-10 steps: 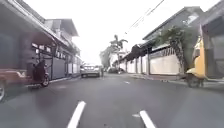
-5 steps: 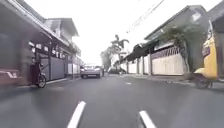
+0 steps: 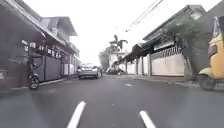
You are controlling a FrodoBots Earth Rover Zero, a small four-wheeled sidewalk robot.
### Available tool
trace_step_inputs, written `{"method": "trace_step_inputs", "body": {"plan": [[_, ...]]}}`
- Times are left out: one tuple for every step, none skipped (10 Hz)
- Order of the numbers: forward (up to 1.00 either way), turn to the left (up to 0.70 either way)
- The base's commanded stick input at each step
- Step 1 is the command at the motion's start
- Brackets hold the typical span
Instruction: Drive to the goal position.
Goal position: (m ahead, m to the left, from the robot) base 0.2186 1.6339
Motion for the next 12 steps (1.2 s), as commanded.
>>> {"method": "trace_step_inputs", "body": {"plan": [[0.0,0.0],[0.0,0.0],[0.0,0.0],[0.0,0.0],[0.0,0.0],[0.09,0.0],[0.36,0.0],[0.63,0.0],[0.7,0.0],[0.7,0.0],[0.7,0.0],[0.7,0.0]]}}
